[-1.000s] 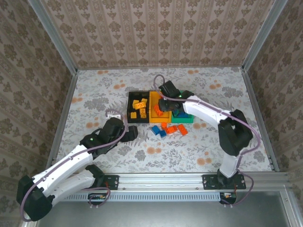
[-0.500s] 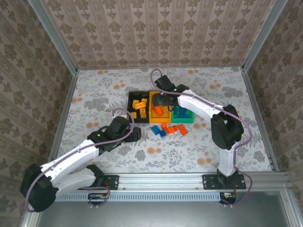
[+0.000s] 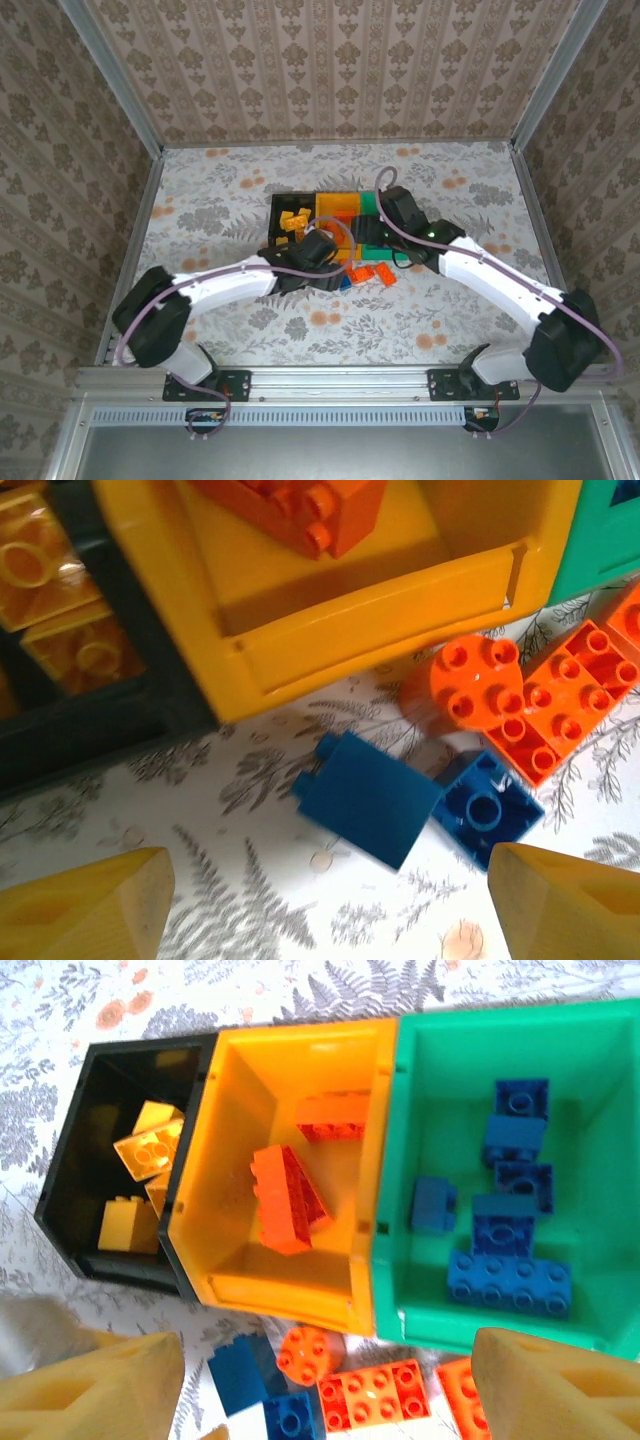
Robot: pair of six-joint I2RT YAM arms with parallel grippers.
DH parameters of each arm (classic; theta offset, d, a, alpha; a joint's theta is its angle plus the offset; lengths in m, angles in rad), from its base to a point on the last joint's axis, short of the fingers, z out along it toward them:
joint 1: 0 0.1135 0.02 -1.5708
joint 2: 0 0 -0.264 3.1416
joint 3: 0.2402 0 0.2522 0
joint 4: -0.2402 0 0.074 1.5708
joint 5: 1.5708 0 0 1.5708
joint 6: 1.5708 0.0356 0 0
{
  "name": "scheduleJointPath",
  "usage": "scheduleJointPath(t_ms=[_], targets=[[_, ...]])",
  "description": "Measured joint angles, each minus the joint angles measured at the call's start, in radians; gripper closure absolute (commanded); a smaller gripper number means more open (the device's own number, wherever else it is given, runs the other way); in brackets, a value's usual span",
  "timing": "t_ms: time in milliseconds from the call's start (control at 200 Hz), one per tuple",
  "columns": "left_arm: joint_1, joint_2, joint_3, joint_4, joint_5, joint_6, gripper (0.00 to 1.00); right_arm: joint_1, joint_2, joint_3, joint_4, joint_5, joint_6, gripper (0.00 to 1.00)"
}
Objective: Sort the legos into containers by color
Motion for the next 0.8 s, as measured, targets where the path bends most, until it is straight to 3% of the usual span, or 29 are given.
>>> scheduleJointPath(t_ms=[205, 500, 640, 795], targets=[[0.001, 0.108, 0.045, 0.032, -0.015, 0.020, 0.25, 0.000, -0.101, -0.077, 0.000, 0.002, 0.019, 0.22], [0.001, 0.146, 0.047, 0.052, -0.026, 0.011, 0.49, 0.000, -0.151, -0.095, 0.004, 0.010, 0.019, 0.21], [0.001, 0.114, 0.001, 0.060, -0.027, -0.005, 0.53, 0.000, -0.152, -0.095, 0.007, 0.011, 0.019, 0.21], [0.000, 0.066, -0.072, 0.034, -0.026, -0.024, 0.50, 0.000, -0.152, -0.095, 0.007, 0.012, 0.019, 0.21]])
